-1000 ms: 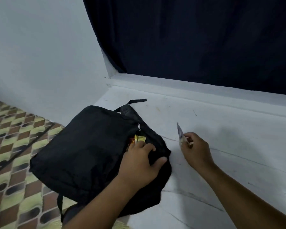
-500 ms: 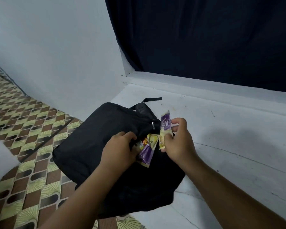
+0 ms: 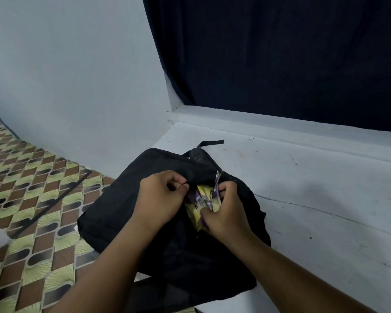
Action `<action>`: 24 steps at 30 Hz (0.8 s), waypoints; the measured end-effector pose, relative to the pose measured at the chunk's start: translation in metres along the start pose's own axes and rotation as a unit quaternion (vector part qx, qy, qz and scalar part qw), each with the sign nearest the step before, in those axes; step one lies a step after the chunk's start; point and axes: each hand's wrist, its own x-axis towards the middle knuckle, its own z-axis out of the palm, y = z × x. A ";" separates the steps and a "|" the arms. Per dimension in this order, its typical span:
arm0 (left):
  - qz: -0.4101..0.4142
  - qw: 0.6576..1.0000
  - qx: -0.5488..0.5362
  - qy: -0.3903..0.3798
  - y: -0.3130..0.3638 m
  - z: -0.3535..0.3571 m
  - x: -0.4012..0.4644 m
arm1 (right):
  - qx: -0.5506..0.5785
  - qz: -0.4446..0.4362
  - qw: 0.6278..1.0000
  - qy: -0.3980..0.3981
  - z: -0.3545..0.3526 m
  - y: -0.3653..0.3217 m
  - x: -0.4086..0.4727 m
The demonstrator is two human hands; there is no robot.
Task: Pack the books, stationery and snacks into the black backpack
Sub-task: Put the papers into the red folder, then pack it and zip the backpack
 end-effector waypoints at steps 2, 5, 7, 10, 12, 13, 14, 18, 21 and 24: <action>0.004 1.000 -0.011 0.008 0.000 -0.005 0.004 | 0.069 0.005 0.997 -0.029 0.004 -0.011 -0.005; 0.021 0.999 -0.021 0.021 0.003 -0.008 0.008 | 0.070 -0.043 0.989 -0.122 0.015 -0.015 -0.007; 0.041 0.998 -0.030 0.021 0.006 -0.011 0.008 | 0.014 -0.110 0.978 -0.175 0.017 -0.013 -0.004; 0.067 0.996 -0.046 0.020 0.008 -0.014 0.008 | -0.044 -0.155 0.955 -0.250 0.013 -0.013 0.001; 0.072 0.996 -0.058 0.013 0.006 -0.016 0.008 | -0.088 -0.164 0.933 -0.308 0.004 -0.008 0.007; 0.076 0.995 -0.061 0.007 0.004 -0.017 0.008 | -0.085 -0.142 0.926 -0.339 -0.001 -0.006 0.007; 0.082 0.995 -0.060 0.000 0.003 -0.018 0.008 | -0.067 -0.118 0.924 -0.359 -0.006 -0.004 0.008; 0.090 0.994 -0.061 -0.009 0.001 -0.016 0.006 | 0.013 -0.090 0.958 -0.273 -0.004 0.001 0.011; 0.086 0.994 -0.065 -0.009 0.002 -0.011 0.007 | 0.064 -0.079 0.985 -0.138 0.011 0.000 0.009; 0.082 0.994 -0.070 -0.009 -0.001 -0.010 0.005 | 0.085 -0.070 0.987 -0.113 0.012 0.005 0.006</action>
